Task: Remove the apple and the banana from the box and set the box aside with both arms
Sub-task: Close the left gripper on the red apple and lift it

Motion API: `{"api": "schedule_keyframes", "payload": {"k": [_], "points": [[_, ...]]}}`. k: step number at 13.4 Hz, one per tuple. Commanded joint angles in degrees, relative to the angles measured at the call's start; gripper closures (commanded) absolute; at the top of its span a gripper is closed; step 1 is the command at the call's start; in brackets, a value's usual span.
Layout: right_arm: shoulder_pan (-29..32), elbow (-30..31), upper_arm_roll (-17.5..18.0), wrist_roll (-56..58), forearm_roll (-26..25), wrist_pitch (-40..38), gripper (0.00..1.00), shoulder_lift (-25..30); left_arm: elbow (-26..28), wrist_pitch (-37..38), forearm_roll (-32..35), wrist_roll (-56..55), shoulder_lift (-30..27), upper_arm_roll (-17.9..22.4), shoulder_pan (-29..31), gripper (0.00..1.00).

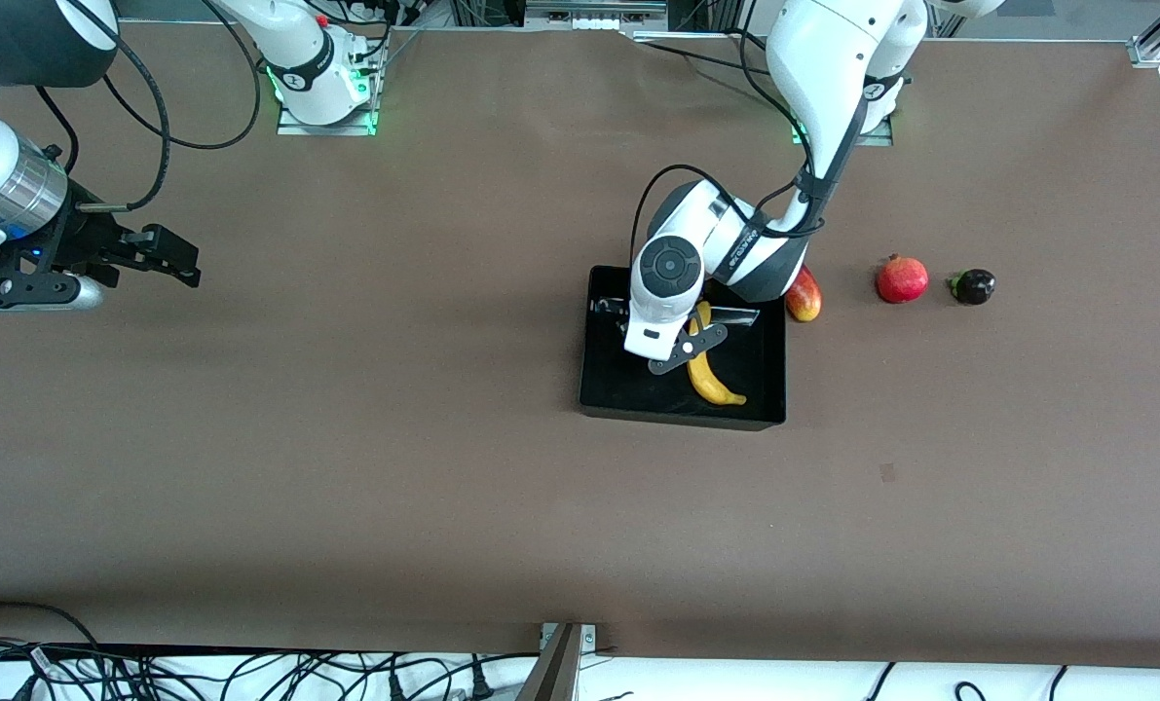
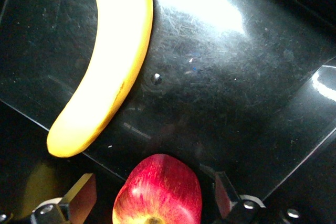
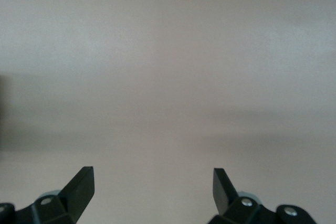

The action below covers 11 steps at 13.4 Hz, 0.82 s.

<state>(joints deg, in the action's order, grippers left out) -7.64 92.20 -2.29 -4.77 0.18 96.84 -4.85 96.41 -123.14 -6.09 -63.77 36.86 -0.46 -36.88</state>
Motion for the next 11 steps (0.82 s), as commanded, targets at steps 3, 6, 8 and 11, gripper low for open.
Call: {"api": "schedule_keyframes", "payload": {"k": [3, 6, 8, 11], "points": [[0.7, -0.88, 0.62, -0.07, -0.53, -0.25, 0.0, -0.34, 6.34, -7.37, -1.38, -1.7, -2.14, -1.03, 0.05, 0.0], [0.7, -0.88, 0.62, -0.07, -0.53, -0.25, 0.0, -0.34, 6.43, -7.38, -0.68, -2.23, -2.05, -1.03, 0.14, 1.0], [0.7, -0.88, 0.62, -0.07, -0.53, -0.25, 0.0, -0.34, 6.16, -6.5, -0.59, -1.62, -2.49, -1.03, 0.23, 1.0], [0.7, -0.88, 0.62, -0.07, -0.53, -0.25, 0.0, -0.34, 3.19, 2.85, -1.02, 1.97, -6.6, -1.03, 2.59, 1.0]]}}
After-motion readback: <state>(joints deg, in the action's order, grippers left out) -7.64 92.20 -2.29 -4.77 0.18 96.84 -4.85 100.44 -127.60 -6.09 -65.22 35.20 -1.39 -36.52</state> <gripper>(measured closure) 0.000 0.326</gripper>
